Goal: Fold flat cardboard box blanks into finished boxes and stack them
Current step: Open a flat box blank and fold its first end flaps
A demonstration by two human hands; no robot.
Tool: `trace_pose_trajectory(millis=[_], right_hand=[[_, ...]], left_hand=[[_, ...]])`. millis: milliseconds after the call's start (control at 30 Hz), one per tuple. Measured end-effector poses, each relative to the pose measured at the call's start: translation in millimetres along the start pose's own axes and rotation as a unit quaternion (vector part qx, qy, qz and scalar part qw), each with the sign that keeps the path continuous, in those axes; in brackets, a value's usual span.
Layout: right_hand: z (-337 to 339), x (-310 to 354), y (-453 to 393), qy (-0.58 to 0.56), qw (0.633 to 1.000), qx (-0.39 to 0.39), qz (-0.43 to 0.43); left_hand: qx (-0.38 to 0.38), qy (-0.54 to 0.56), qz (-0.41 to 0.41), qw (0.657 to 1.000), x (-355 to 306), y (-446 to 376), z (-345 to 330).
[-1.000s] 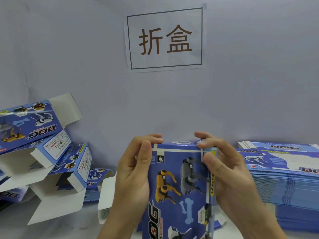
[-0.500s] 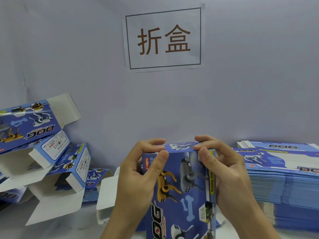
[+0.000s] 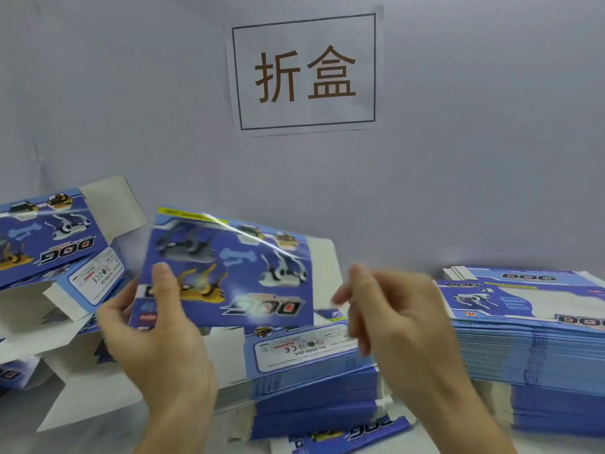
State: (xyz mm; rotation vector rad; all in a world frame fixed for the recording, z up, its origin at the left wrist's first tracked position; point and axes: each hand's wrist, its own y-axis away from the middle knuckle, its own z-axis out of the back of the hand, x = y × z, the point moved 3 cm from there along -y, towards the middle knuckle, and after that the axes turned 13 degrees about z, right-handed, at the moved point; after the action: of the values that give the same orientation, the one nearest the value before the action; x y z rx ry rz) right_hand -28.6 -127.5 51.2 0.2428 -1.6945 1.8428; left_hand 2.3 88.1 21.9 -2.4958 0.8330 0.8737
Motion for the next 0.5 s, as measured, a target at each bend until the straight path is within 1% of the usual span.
trace_pose_trajectory(millis=[33,67,100,133,167,200,233,300,333,367,400,433,467,500], right_hand=[[-7.8,1.1,1.3,0.000,0.993,0.087,-0.082],[-13.8,-2.2,5.4,0.008,0.972,0.160,-0.169],[-18.1,-6.9,9.7,0.011,0.952,0.201,-0.232],[-20.9,-11.8,13.0,0.011,0.943,0.204,-0.263],[-23.3,-15.2,13.5,-0.009,0.946,0.171,-0.274],[-25.0,-20.2,12.4,-0.059,0.955,0.111,-0.268],[-23.6,-24.8,10.6,-0.127,0.956,0.031,-0.264],[-12.3,-37.9,7.3,-0.259,0.927,-0.135,-0.235],[-4.4,-44.6,5.8,-0.300,0.912,-0.192,-0.205],[3.6,-48.3,5.0,-0.328,0.900,-0.229,-0.174],[11.4,-50.5,4.9,-0.344,0.893,-0.250,-0.146],[17.4,-51.2,4.2,-0.348,0.891,-0.262,-0.128],[22.9,-53.5,4.2,-0.338,0.896,-0.261,-0.121],[26.2,-56.0,3.8,-0.322,0.906,-0.246,-0.123]], left_hand=[[-0.026,0.020,0.022,0.999,2.6,-1.0,1.6],[-0.037,0.035,0.052,0.997,6.4,-0.7,1.2],[-0.029,0.036,0.089,0.995,10.8,2.3,-1.4],[0.000,0.024,0.132,0.991,17.0,6.5,-6.3],[0.045,0.003,0.178,0.983,24.9,12.7,-12.5],[0.101,-0.018,0.224,0.969,32.9,20.9,-19.4],[0.156,-0.030,0.269,0.950,39.9,29.2,-25.1],[0.258,-0.060,0.342,0.902,48.5,44.6,-32.2],[0.309,-0.102,0.358,0.875,51.0,50.4,-32.8],[0.356,-0.170,0.356,0.847,52.7,54.1,-31.8],[0.389,-0.241,0.337,0.823,53.3,56.7,-30.6],[0.401,-0.291,0.311,0.811,52.1,57.3,-29.6],[0.388,-0.316,0.280,0.820,49.9,54.7,-29.3],[0.362,-0.320,0.244,0.841,44.8,50.1,-29.0]])
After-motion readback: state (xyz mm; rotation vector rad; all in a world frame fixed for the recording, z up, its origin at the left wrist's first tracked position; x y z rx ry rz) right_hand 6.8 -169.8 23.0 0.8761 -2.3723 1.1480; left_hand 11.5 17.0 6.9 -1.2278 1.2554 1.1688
